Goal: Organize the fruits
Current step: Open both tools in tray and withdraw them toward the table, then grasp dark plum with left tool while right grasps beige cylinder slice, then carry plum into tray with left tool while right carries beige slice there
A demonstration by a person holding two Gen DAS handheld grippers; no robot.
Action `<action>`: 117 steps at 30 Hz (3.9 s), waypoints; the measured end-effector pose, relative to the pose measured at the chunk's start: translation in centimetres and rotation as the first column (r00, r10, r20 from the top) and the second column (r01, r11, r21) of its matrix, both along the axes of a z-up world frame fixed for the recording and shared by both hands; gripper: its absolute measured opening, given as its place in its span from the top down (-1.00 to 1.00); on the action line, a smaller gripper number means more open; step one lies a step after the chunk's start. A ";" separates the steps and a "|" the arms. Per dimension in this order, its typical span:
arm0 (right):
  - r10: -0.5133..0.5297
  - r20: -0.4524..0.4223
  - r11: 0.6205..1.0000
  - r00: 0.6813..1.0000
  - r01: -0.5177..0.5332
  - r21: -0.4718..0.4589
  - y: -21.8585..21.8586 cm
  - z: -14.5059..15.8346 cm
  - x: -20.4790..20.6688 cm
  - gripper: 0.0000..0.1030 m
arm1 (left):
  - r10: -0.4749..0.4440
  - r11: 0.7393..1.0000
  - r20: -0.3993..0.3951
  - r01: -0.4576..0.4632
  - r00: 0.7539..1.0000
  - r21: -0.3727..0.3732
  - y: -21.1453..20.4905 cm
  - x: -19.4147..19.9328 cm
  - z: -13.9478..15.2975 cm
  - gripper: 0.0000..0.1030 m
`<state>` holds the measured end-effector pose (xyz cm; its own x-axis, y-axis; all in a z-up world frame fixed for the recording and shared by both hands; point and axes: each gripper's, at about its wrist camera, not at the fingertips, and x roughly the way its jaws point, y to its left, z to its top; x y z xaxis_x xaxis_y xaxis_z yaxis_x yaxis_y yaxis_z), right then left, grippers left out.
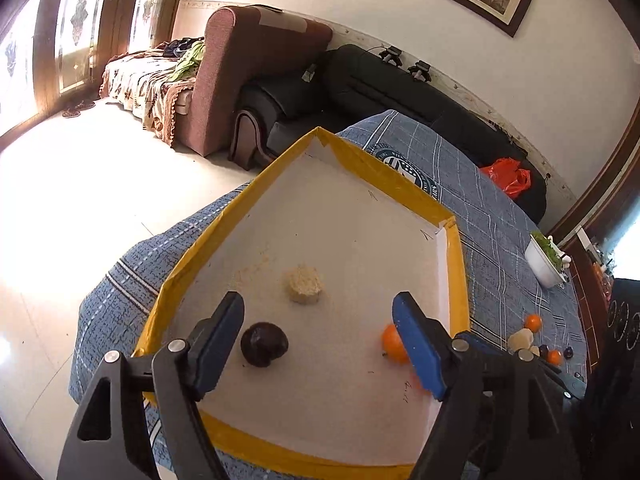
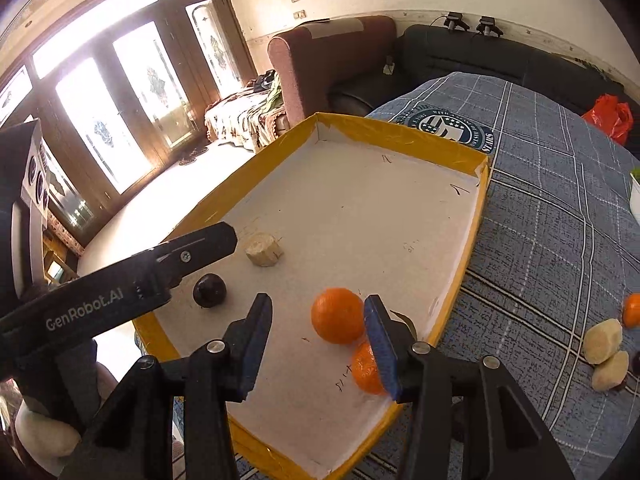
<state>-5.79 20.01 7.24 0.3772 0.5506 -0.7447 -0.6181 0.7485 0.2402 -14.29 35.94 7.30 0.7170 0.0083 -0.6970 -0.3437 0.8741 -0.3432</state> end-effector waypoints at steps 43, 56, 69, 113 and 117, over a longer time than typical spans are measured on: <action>-0.453 -0.067 0.888 0.889 0.457 0.058 -28.0 -2.9 1.4 -0.07 | -0.429 0.881 -0.073 0.435 0.900 0.186 -20.2 -0.8 -1.5 -0.51; -0.384 0.011 0.923 0.923 0.384 -0.028 -23.1 -4.1 5.4 -0.08 | -0.506 0.833 -0.116 0.519 0.854 0.189 -21.2 1.4 -4.3 -0.51; -0.343 0.056 0.937 0.938 0.346 -0.048 -22.0 -4.8 5.4 0.31 | -0.541 0.760 -0.164 0.563 0.825 0.324 -22.0 3.3 -4.5 0.07; -0.391 -0.035 0.914 0.920 0.392 0.101 -25.7 -3.8 5.2 0.31 | -0.491 0.687 -0.277 0.562 0.826 0.460 -23.4 3.8 -5.6 0.48; -0.389 -0.030 0.916 0.921 0.390 0.097 -25.6 -3.8 5.3 0.31 | -0.480 0.719 -0.240 0.535 0.844 0.444 -22.7 3.2 -5.0 0.48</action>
